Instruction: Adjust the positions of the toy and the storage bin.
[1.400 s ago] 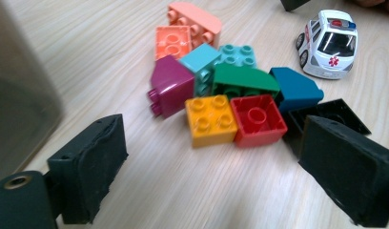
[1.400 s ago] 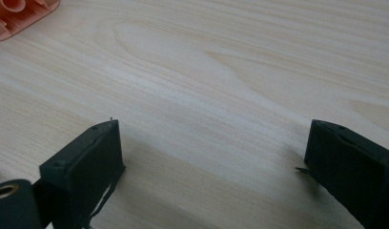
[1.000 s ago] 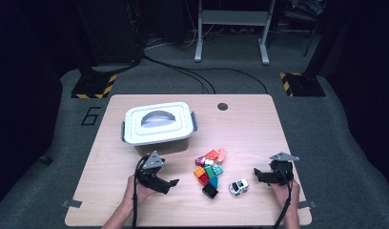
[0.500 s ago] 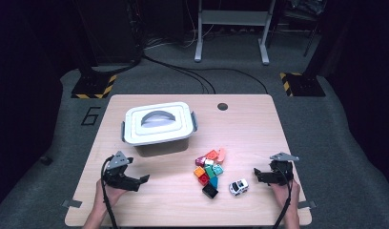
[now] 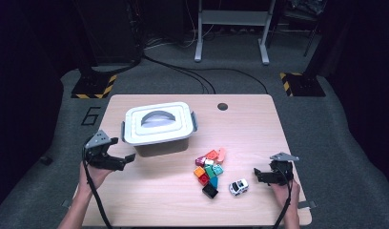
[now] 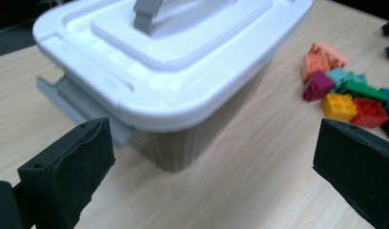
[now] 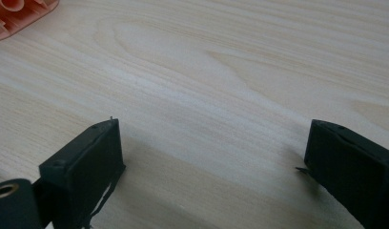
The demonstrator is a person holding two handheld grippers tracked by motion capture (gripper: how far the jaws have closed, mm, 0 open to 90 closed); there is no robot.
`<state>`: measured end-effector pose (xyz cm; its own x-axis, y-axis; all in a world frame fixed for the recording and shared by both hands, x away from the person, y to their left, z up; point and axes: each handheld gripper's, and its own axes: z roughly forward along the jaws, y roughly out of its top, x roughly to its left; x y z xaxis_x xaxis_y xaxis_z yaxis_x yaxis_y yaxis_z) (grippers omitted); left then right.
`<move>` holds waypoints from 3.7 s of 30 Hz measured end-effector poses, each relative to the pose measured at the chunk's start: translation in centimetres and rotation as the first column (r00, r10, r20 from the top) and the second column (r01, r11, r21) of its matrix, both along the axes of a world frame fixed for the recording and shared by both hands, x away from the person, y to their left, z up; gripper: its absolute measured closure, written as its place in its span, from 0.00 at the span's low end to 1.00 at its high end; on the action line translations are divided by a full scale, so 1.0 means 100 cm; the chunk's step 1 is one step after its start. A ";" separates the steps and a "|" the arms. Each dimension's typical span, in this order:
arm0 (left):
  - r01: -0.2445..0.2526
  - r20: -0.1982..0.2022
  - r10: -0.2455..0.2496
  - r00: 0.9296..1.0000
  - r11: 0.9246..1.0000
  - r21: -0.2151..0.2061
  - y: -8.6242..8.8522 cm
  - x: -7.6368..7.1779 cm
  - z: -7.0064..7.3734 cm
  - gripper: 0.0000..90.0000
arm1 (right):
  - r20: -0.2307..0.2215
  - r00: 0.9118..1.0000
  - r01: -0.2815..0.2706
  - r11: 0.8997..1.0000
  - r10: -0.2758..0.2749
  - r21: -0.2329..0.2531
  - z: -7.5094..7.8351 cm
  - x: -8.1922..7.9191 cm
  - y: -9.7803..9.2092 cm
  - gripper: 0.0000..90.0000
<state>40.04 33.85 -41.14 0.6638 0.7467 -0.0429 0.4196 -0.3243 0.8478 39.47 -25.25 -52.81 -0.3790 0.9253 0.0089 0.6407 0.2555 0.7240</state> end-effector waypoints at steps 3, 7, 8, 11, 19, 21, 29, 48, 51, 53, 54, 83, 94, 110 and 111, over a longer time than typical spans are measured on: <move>0.026 -0.009 -0.026 1.000 1.000 0.000 -0.006 0.022 0.014 0.00 | 0.000 1.000 0.000 1.000 0.000 0.000 0.000 0.000 0.000 0.06; 0.038 -0.016 -0.038 0.999 0.999 0.000 -0.013 0.044 0.023 0.00 | 0.000 1.000 0.001 1.000 -0.001 0.001 0.000 0.000 0.000 0.05; 0.047 -0.022 -0.047 0.999 0.999 0.012 -0.015 0.051 0.026 0.00 | 0.000 1.000 0.000 1.000 0.000 0.000 0.000 0.000 0.000 0.05; 0.051 -0.044 -0.051 0.998 0.999 0.003 -0.022 0.070 0.029 0.00 | 0.000 1.000 0.000 1.000 0.000 0.001 0.000 0.000 0.000 0.06; 0.079 -0.064 -0.077 0.995 0.997 0.027 -0.043 0.103 0.031 0.03 | -0.001 1.000 -0.005 1.000 0.005 0.000 0.000 0.000 0.000 0.06; 0.068 -0.067 -0.065 0.996 0.997 0.037 -0.047 0.110 0.031 0.26 | 0.002 1.000 -0.009 1.000 0.009 -0.002 0.000 0.000 0.000 0.06; 0.085 -0.069 -0.080 0.994 0.994 0.065 -0.056 0.120 0.035 0.55 | 0.001 1.000 -0.007 1.000 0.007 0.001 0.000 0.000 0.000 0.06; 0.127 -0.059 -0.120 0.991 0.981 0.144 -0.076 0.109 0.038 0.70 | 0.001 1.000 -0.004 1.000 0.004 0.003 0.000 0.000 0.000 0.06; 0.122 -0.063 -0.115 0.991 0.983 0.140 -0.080 0.104 0.038 0.70 | 0.002 1.000 -0.006 1.000 0.006 0.002 0.000 0.000 -0.001 0.06; 0.117 -0.068 -0.109 0.992 0.984 0.135 -0.082 0.099 0.038 0.71 | 0.002 1.000 -0.004 1.000 0.004 0.003 0.000 0.000 0.000 0.06; 0.119 -0.077 -0.109 0.991 0.984 0.136 -0.083 0.097 0.039 0.71 | 0.001 1.000 -0.007 1.000 0.007 0.001 0.000 0.000 -0.001 0.06; 0.107 -0.141 -0.095 0.985 0.990 0.086 -0.115 0.093 0.040 0.74 | 0.001 1.000 -0.008 1.000 0.008 0.003 0.000 0.000 -0.001 0.06; 0.119 -0.125 -0.100 0.987 0.980 0.161 -0.135 0.092 0.044 0.62 | 0.002 1.000 -0.007 1.000 0.007 0.002 0.000 0.000 0.000 0.06; 0.047 -0.139 -0.028 0.990 0.990 0.135 -0.151 0.092 0.042 0.74 | 0.002 1.000 -0.007 1.000 0.007 0.003 0.000 0.000 -0.001 0.06; 0.029 -0.138 -0.012 0.990 0.992 0.122 -0.153 0.092 0.042 0.74 | 0.002 1.000 -0.007 1.000 0.007 0.002 0.000 0.000 -0.001 0.06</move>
